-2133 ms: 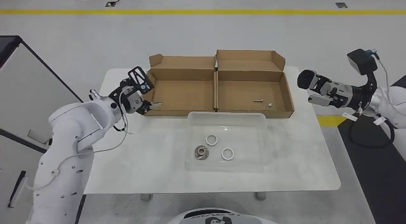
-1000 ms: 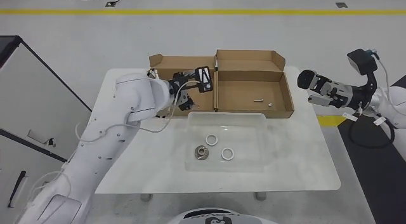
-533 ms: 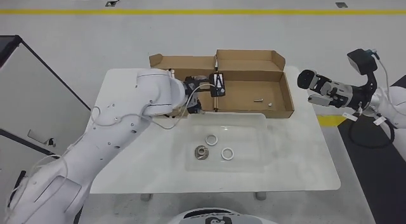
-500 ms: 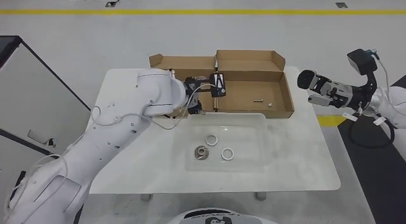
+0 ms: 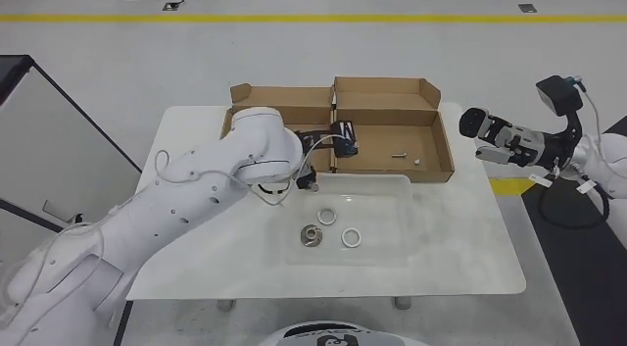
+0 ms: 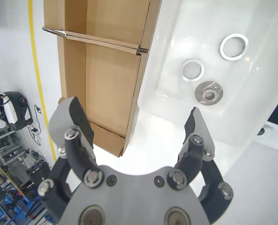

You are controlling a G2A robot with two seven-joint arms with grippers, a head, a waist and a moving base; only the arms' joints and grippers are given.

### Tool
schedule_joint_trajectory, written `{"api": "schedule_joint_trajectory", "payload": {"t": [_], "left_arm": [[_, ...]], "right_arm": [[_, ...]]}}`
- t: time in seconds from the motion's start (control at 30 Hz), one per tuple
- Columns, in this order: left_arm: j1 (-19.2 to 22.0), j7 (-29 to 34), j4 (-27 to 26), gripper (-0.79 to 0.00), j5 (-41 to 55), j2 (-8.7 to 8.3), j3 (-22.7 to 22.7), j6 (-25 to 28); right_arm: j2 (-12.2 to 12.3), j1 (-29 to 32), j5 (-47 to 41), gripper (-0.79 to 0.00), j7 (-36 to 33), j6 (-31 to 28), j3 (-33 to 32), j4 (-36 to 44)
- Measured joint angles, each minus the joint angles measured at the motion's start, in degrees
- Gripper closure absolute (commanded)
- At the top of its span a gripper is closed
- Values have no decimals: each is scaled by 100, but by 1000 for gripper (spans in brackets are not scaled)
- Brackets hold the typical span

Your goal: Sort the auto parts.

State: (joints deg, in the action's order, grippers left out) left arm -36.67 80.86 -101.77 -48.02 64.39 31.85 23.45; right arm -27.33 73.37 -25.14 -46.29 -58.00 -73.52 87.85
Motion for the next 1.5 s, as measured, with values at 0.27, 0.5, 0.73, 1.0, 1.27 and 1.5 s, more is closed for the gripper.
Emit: {"api": "schedule_joint_trajectory", "payload": {"t": [0.27,0.5,0.73,1.0,1.27,1.5], "left_arm": [[123,55,3,-785,414,215,-283,-436],[231,-195,230,-785,808,413,-513,-400],[247,-298,472,-785,746,568,-794,-342],[217,-537,675,-785,657,726,-1015,-228],[203,-663,772,-785,530,898,-1235,-160],[229,-772,1041,-785,460,1068,-1366,-181]], "right_arm": [[0,0,0,-785,0,0,0,0],[0,0,0,-785,0,0,0,0],[0,0,0,-785,0,0,0,0],[0,0,0,-785,0,0,0,0],[0,0,0,-785,0,0,0,0],[0,0,0,-785,0,0,0,0]]}}
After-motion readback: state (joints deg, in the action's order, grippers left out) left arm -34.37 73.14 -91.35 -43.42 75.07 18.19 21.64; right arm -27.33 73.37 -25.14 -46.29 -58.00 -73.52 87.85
